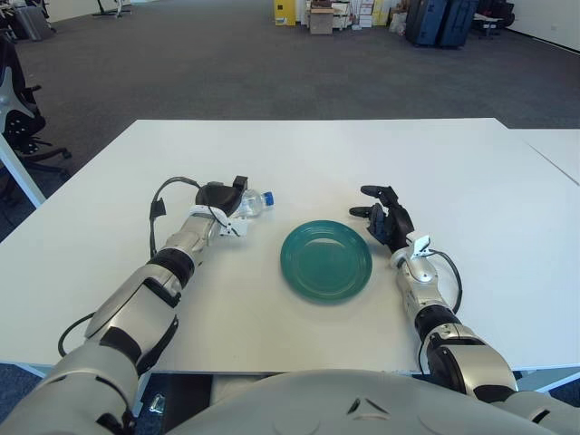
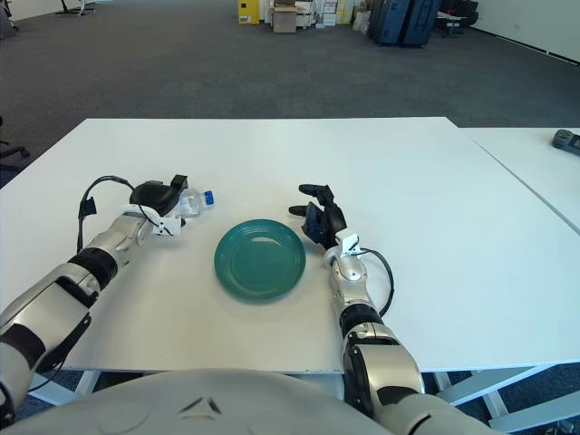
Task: Put the bottle into the plate.
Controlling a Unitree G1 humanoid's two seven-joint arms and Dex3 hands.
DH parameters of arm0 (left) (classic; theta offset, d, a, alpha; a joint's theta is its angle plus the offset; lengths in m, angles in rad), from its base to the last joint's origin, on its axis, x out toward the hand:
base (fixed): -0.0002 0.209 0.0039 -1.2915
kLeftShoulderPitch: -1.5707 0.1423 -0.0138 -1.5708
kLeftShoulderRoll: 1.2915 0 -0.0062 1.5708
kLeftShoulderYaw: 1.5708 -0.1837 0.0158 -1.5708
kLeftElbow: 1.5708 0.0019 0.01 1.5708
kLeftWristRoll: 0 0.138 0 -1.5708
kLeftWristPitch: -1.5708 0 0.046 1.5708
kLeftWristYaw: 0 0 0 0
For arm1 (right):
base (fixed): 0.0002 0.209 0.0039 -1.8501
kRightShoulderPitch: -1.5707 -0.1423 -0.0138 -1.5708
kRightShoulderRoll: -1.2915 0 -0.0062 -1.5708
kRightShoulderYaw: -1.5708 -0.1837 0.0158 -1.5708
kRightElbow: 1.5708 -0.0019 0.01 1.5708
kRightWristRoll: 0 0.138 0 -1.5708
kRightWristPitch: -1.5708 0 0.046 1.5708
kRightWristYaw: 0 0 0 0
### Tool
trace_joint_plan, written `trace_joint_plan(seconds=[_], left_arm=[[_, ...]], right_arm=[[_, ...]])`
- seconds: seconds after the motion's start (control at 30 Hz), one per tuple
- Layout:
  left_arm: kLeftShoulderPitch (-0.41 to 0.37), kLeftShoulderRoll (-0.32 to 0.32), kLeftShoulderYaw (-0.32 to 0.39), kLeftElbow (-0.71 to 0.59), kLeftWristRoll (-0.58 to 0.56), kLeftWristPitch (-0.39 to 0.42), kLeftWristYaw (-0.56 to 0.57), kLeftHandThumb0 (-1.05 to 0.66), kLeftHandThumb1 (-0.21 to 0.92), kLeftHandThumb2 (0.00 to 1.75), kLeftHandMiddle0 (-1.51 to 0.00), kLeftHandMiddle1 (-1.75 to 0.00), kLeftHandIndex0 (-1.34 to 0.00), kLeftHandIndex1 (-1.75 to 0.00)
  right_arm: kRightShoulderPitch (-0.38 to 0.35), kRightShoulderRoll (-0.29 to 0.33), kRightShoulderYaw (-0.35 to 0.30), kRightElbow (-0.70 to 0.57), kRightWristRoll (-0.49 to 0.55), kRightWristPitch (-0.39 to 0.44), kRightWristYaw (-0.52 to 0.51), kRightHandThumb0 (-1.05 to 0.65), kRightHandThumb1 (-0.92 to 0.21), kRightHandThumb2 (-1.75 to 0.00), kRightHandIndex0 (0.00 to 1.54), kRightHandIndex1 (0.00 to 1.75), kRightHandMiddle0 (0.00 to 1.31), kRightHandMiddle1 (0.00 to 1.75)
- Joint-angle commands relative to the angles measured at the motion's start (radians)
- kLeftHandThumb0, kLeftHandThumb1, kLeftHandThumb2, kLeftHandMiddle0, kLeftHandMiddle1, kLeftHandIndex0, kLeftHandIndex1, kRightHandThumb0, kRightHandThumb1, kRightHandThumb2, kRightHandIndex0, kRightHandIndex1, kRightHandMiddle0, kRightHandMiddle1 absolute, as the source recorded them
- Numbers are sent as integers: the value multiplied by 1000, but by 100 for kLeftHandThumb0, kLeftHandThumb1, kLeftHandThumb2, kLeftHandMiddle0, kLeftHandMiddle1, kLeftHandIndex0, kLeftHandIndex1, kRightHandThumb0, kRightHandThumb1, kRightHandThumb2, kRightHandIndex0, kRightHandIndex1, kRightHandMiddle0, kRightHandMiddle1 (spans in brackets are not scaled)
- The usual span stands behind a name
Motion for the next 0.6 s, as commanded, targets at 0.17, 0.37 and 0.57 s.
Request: trace_joint_plan(seconds=[0.17, 0.37, 0.57], left_arm=[[175, 72, 82, -359, -42, 45, -67, -47, 32, 131, -112, -175, -60, -175], [280, 93, 162, -646, -80, 20, -79, -46, 32, 130, -113, -175, -60, -175], [340, 85, 202, -755, -109, -31, -71, -46, 33, 130, -114, -175, -59, -175]], right_arm=[[154, 32, -38, 56, 28, 47, -33, -86, -92, -104, 38, 43, 0, 94], [157, 36, -47, 45, 20, 57, -74, -85, -92, -102, 32, 23, 0, 82], [159, 31, -49, 36, 14, 73, -95, -84, -92, -100, 32, 17, 0, 79]])
